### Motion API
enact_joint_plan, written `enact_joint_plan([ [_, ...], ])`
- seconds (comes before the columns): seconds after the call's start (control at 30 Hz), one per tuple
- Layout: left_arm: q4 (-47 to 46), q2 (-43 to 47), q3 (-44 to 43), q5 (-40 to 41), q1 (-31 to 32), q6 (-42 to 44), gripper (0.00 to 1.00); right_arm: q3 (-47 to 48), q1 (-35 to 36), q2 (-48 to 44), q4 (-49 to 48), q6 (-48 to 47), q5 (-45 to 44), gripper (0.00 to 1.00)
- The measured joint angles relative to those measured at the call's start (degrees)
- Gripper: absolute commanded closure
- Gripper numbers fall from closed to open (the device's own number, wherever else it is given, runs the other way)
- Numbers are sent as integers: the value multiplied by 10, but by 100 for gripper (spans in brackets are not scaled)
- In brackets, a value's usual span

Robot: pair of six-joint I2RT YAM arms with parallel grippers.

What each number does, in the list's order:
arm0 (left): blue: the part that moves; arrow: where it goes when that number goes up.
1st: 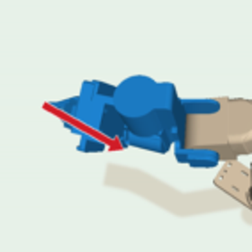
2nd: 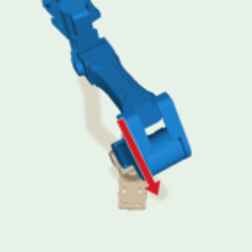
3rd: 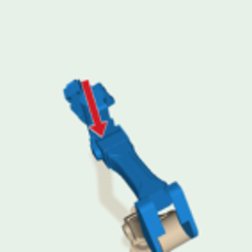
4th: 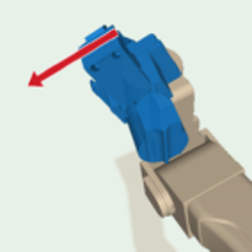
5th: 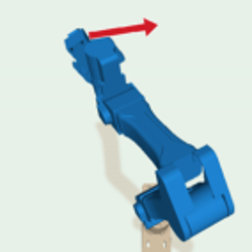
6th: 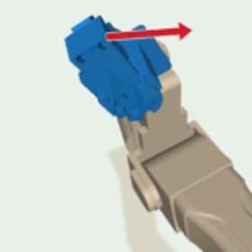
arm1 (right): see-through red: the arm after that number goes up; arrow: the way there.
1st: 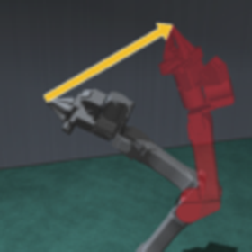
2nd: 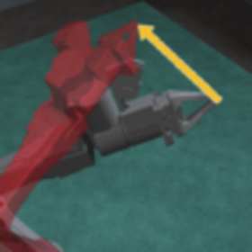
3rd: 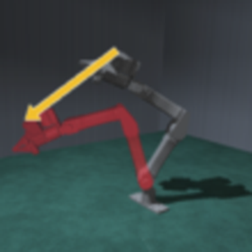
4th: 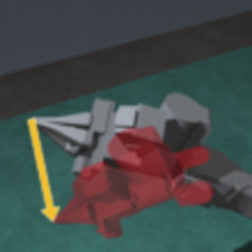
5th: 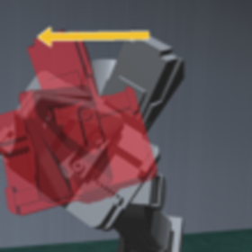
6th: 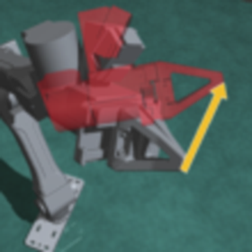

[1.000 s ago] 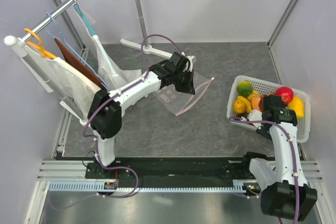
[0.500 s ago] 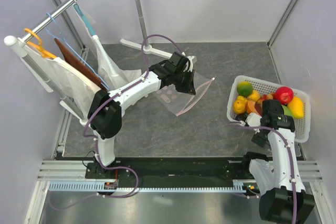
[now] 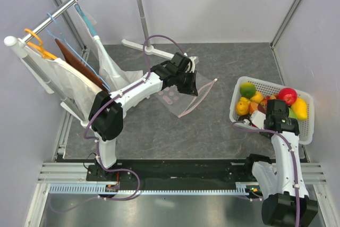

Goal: Place the food in the zip-top bag and seal the zipper
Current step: Pick up the fake food from the bin.

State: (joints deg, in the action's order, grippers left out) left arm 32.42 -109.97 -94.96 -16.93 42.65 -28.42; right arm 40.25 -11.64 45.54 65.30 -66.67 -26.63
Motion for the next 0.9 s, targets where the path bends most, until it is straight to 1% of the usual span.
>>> enact_joint_plan([
  [0.1, 0, 0, 0, -2, -3, 0, 98, 17, 0, 0, 3, -1, 7, 65],
  [0.2, 0, 0, 0, -2, -6, 0, 98, 40, 0, 1, 13, -1, 15, 74],
  [0.3, 0, 0, 0, -4, -12, 0, 98, 73, 0, 9, 31, 4, 29, 89],
  [0.33, 0, 0, 0, -7, -16, 0, 98, 87, 0, 15, 37, 7, 34, 100],
  [0.57, 0, 4, 0, -14, -40, 0, 98, 205, -1, 40, 74, 20, 102, 100],
  [0.67, 4, 10, 0, -10, -48, 2, 98, 262, -1, 44, 83, 15, 157, 100],
  [0.8, 24, 12, -21, 2, -56, 10, 98, 320, -1, 39, 85, -23, 242, 100],
  [0.9, 35, 12, -37, 4, -61, 15, 98, 338, -1, 26, 85, -66, 295, 100],
])
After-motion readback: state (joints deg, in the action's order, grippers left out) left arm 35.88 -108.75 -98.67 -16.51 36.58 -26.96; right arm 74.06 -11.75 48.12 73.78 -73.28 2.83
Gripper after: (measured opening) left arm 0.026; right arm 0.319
